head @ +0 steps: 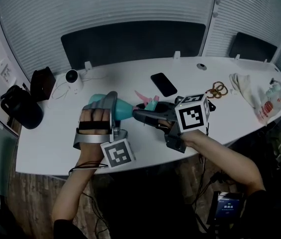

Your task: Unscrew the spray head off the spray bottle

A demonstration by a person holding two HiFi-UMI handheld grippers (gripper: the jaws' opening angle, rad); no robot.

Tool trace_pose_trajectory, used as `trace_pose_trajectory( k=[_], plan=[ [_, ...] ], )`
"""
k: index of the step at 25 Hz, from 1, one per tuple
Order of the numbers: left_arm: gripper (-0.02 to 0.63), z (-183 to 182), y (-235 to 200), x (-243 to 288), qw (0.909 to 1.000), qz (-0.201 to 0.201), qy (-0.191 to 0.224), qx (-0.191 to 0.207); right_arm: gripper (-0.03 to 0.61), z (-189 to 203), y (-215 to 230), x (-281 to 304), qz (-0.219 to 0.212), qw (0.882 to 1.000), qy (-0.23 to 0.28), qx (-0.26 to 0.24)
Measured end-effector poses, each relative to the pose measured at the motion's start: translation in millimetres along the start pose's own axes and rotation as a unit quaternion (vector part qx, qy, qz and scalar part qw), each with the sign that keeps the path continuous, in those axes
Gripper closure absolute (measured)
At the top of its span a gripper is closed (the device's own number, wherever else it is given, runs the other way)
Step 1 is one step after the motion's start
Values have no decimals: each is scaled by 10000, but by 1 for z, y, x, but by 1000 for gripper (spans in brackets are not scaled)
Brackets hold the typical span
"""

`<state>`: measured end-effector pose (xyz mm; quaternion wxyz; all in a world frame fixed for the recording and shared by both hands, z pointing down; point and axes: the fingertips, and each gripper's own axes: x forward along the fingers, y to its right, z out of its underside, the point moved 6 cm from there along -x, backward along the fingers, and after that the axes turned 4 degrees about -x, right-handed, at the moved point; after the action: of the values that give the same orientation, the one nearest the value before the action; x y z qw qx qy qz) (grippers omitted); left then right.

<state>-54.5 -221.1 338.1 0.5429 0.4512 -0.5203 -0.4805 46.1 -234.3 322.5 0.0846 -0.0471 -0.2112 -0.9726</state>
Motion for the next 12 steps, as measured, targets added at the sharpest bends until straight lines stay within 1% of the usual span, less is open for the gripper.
trace_pose_trajectory(
  k=[1,3,4,5,6,7,8,10,12],
  plan=[
    [235,1,2,-1,9997,153,63,-159,451,-1,-3,1,84,9989,-214,-401],
    [236,2,5,-3,9973,503,199,-499,451,-3,-10,3,219,9900,-662,-1228],
    [236,2,5,-5,9943,740,292,-703,451,-6,-14,4,255,9828,-882,-1603],
    [235,3,5,-7,9894,1019,412,-946,451,-9,-19,5,282,9730,-1115,-1999],
    [235,3,4,-8,9822,1319,556,-1218,451,-13,-24,6,306,9593,-1372,-2448],
    [235,3,3,-9,9728,1621,712,-1494,451,-18,-30,8,328,9408,-1649,-2943],
    [235,2,2,-10,9617,1918,867,-1754,451,-22,-37,9,339,9180,-1938,-3444],
    [235,0,-1,-13,9360,2507,1172,-2174,451,-29,-54,12,285,8654,-2507,-4328],
    [235,-3,-5,-20,9060,3092,1537,-2448,451,-33,-71,12,121,8088,-3002,-5055]
  ],
)
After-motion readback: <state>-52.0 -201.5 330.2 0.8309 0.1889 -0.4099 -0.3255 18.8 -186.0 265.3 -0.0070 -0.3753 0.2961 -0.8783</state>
